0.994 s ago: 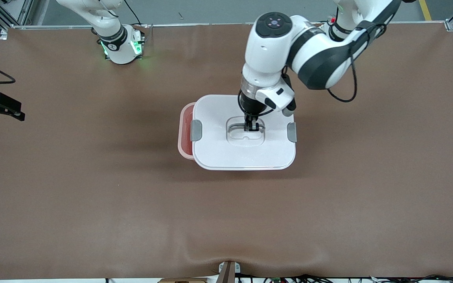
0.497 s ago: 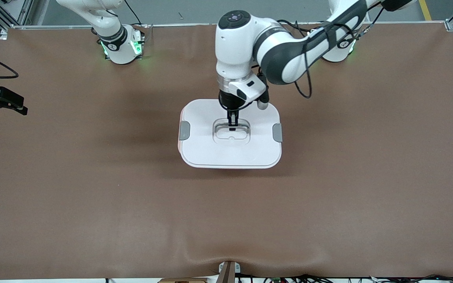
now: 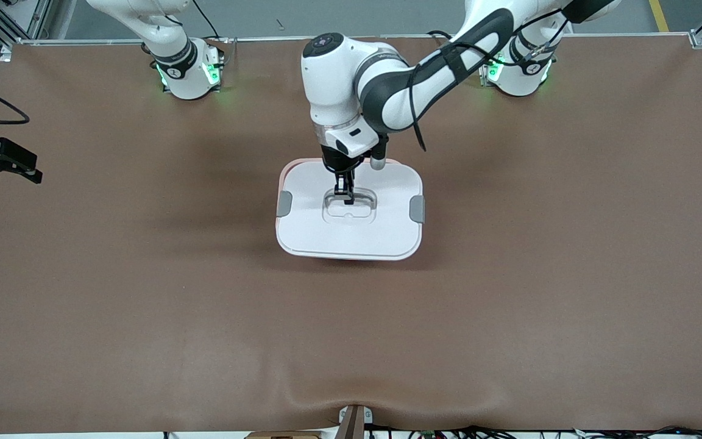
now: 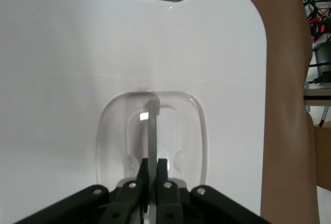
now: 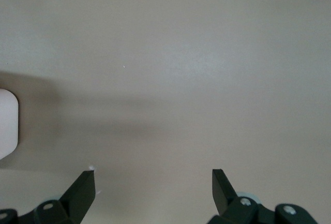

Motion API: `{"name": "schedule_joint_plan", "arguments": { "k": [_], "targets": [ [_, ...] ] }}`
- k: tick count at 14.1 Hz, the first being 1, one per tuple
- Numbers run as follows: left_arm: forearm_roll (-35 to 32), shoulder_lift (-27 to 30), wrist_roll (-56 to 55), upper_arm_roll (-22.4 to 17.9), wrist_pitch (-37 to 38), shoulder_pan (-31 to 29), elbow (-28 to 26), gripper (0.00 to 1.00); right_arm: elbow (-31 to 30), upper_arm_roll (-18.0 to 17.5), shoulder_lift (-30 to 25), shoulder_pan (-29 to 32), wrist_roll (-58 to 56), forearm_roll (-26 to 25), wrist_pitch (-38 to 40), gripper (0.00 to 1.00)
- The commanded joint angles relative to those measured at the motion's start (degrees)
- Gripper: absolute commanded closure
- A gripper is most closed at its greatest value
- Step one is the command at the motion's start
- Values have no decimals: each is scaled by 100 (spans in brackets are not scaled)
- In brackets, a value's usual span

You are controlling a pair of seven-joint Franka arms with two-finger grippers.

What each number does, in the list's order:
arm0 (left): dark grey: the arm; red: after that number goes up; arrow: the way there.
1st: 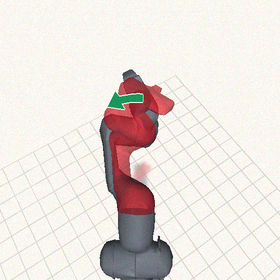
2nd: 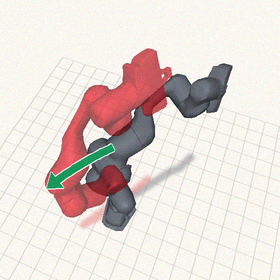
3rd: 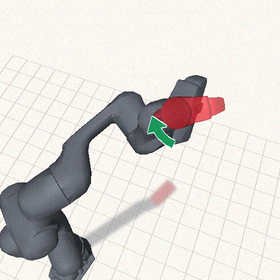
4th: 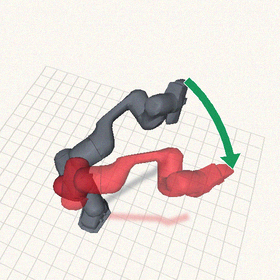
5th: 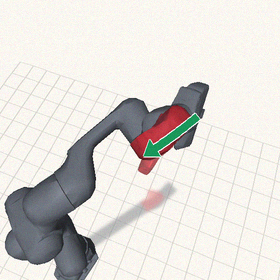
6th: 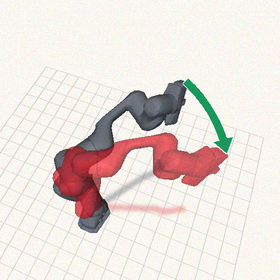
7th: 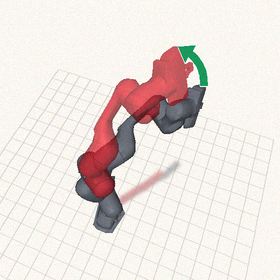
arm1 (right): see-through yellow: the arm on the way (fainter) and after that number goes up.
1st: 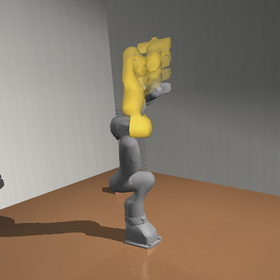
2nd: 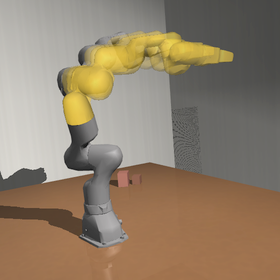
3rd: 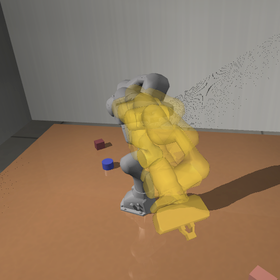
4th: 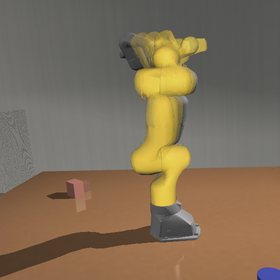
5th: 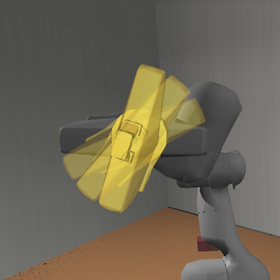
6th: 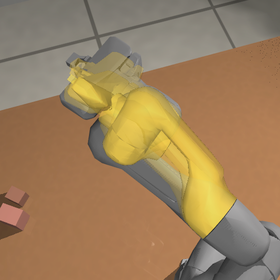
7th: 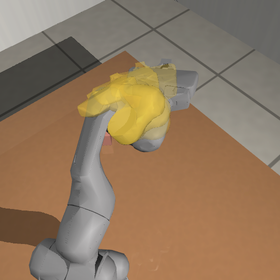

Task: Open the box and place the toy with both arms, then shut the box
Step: 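Press the lid down onto the box with the left gripper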

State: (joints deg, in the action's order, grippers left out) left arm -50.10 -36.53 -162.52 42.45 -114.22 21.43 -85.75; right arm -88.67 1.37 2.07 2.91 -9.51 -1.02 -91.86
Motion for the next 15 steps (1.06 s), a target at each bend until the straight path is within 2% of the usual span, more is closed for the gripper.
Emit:
{"name": "schedule_joint_plan", "arguments": {
  "k": [1, 15],
  "targets": [
    [-334, -56, -1871, 0, -12, 107, 23, 100, -19, 100, -67, -54, -42, 111, 28, 0],
    [-272, -205, -2293, 0, 31, 309, 14, 100, -62, 91, -49, 78, 248, 146, 450, 0]
  ]
}}
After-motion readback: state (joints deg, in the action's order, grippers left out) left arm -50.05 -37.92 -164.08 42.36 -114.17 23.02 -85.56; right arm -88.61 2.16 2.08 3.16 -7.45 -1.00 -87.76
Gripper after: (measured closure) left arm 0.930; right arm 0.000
